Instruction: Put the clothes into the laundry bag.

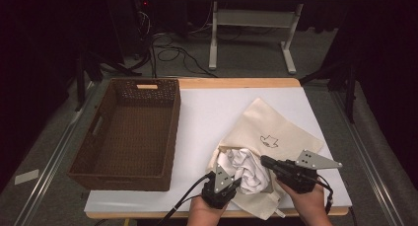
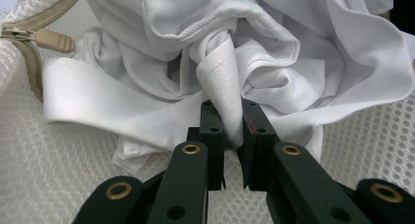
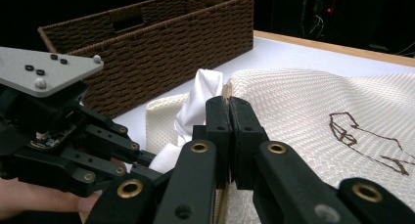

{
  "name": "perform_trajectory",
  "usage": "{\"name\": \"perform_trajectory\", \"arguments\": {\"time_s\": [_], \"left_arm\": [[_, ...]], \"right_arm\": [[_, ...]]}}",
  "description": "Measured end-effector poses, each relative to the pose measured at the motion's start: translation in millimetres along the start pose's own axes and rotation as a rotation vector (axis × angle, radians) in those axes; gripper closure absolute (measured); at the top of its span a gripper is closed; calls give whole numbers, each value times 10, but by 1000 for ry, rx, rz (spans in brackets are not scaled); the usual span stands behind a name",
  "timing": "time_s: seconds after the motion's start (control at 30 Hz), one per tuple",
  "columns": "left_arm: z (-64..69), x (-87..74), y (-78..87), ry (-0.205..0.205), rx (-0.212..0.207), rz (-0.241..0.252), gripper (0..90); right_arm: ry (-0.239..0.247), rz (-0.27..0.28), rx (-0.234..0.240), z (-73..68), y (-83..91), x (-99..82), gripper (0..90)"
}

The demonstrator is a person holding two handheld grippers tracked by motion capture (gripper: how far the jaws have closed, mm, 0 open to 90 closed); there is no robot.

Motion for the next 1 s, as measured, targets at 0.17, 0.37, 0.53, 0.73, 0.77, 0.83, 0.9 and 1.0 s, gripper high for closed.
{"name": "perform_trajectory", "arguments": {"time_s": [0.17,0.37,0.53,0.73,0.77,0.83,0.9,1.0], "left_arm": [[-16,27,-101,2,2,-10,815],[4,72,-202,-28,4,-33,815],[-1,108,-273,-33,6,-40,814],[-14,149,-361,-23,9,-37,815],[-13,159,-380,-22,8,-35,815],[-7,178,-415,-27,7,-41,814],[1,203,-453,-30,8,-41,814],[0,234,-504,-33,10,-45,814]], "right_arm": [[-3,3,4,9,-6,10,896],[-3,11,6,13,2,29,896],[-5,17,5,19,15,46,896],[-5,25,7,18,30,60,896],[-3,26,6,19,31,63,896],[-7,28,10,16,36,66,896],[-2,29,8,15,39,71,896],[-3,32,10,18,40,74,896]]}}
Point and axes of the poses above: each handheld gripper's, and its own axes: y roughly backward along the jaws, x roughly out of its top, z roughly to its right, the point moved 6 cm from there along -y, roughly forward along the jaws, and after that the axes turned 10 degrees about -y, right-handed, at the moved point
